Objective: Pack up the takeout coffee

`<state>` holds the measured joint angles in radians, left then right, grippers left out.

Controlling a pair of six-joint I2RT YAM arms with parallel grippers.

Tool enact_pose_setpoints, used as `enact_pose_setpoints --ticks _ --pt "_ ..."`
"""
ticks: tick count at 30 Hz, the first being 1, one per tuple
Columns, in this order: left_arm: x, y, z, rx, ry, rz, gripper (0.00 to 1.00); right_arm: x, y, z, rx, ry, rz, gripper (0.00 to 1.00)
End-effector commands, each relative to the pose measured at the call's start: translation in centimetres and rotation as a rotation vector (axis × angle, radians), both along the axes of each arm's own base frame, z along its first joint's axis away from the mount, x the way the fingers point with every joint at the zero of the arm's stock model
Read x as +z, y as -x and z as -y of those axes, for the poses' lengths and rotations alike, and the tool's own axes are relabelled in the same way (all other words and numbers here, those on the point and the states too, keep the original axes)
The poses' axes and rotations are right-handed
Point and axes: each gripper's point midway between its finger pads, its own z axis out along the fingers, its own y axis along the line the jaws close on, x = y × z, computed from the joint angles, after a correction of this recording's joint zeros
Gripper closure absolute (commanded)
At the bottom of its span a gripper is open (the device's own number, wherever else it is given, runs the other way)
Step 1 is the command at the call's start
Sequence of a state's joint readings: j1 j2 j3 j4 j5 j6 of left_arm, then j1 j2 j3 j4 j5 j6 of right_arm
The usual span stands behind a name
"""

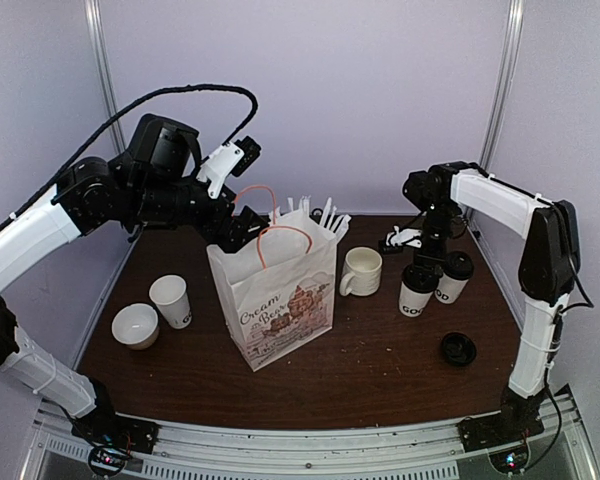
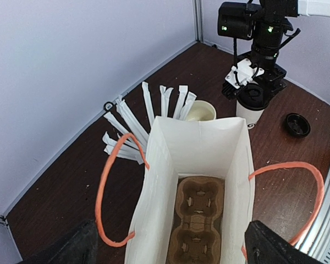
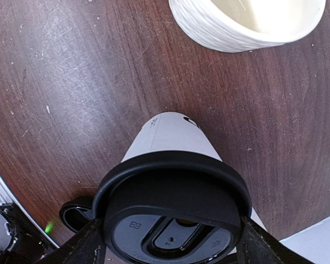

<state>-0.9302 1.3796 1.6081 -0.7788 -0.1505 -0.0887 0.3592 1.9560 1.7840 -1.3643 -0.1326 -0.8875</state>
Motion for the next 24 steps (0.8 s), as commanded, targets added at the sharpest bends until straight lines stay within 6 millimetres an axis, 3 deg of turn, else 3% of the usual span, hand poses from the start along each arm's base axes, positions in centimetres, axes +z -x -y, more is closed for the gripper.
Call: enact_pose_setpoints --ticks 1,4,8,10,15,24 --pt "0.9 -0.3 0.1 0.003 0.029 0.025 0.03 -1.1 0.4 0.5 -0.001 0.038 -0.022 0.17" --pt "1.1 -0.2 -0.1 0.007 0.03 0.028 0.03 -0.4 0.4 0.3 -0.007 0.026 -0.014 0.21" --pt "2.4 -0.4 -1.3 0.037 0.011 0.068 0.03 1.8 0.6 -0.1 -0.01 -0.011 0.024 0.27" --pt "2.7 -0.7 -2.4 0.067 -0.021 0.083 0.03 3.5 1.1 -0.3 -0.01 -0.029 0.048 0.28" --pt "1.2 -1.2 -4.8 0.115 -0.045 0.012 0.03 7.6 2.5 -1.2 0.003 -0.071 0.145 0.3" --pt "-0.7 -2.0 -5.1 0.135 0.025 -0.09 0.02 16.8 3.7 -3.7 -0.005 -0.244 0.348 0.32"
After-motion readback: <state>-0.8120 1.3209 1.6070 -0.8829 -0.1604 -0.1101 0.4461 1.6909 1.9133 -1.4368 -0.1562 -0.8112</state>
